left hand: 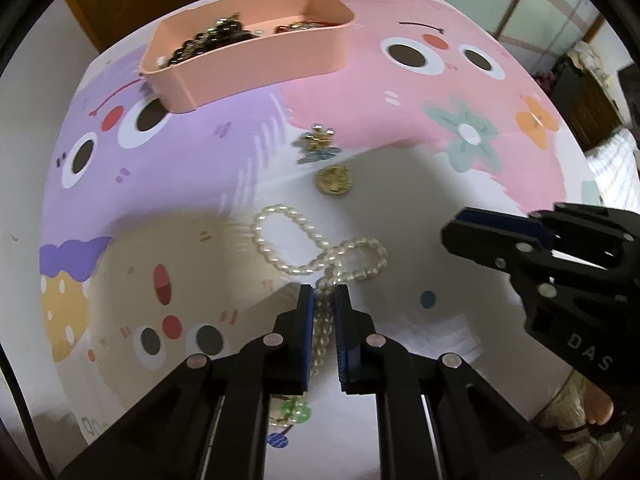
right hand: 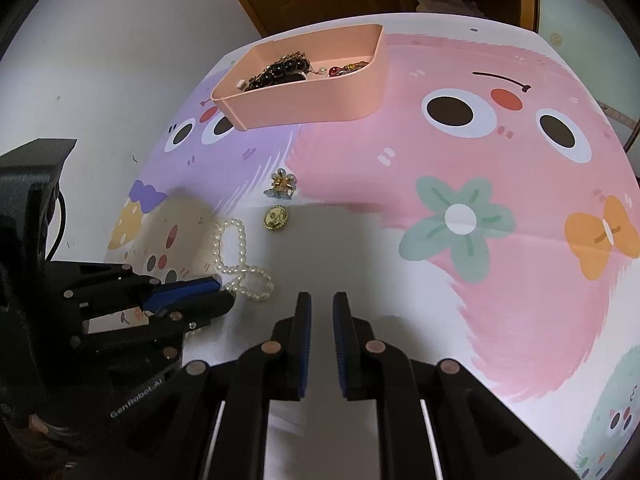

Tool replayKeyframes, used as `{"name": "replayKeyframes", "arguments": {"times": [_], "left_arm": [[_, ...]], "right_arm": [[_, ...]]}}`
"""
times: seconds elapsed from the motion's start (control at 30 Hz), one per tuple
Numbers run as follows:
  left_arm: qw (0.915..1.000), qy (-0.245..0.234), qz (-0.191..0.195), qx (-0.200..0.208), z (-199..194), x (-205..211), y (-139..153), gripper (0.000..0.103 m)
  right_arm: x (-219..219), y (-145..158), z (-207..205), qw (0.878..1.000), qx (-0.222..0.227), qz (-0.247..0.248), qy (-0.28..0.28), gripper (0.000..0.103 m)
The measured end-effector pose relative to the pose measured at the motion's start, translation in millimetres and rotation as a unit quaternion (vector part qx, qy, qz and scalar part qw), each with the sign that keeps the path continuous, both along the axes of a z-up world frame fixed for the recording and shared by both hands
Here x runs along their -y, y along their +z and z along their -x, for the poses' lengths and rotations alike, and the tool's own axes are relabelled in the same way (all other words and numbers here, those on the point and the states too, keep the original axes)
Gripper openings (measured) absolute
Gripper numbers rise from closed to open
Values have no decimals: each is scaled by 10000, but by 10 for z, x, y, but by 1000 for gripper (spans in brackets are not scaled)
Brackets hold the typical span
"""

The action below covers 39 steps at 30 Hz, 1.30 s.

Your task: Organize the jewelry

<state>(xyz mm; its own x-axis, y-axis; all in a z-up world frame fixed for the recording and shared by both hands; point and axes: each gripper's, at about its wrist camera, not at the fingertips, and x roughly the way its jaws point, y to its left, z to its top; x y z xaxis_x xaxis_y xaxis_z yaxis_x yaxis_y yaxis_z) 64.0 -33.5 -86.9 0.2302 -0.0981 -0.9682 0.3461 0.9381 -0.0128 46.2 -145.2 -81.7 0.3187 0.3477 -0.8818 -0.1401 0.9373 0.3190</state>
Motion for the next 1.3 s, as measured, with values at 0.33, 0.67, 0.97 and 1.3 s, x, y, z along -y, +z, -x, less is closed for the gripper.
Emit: {"name": "replayKeyframes", "arguments": {"times": [0.33, 0.67, 0.97, 1.3], "left_arm": [[9966, 723, 269, 278, -52, -417, 175, 1], [9865, 1355, 807, 438, -171, -939, 337, 1], [9839, 1462, 992, 258, -198, -1002, 251, 1], [9832, 1490, 1051, 100, -219, -1014, 170, 2]], "right_arm": [[-75, 43, -38, 9999, 79, 45, 144, 11], [-226, 76, -290, 9994, 89, -17, 340, 11], [-473, 72, -670, 9985, 165, 200, 488, 31], [-604, -54, -848, 9969, 71, 649, 439, 34]]}}
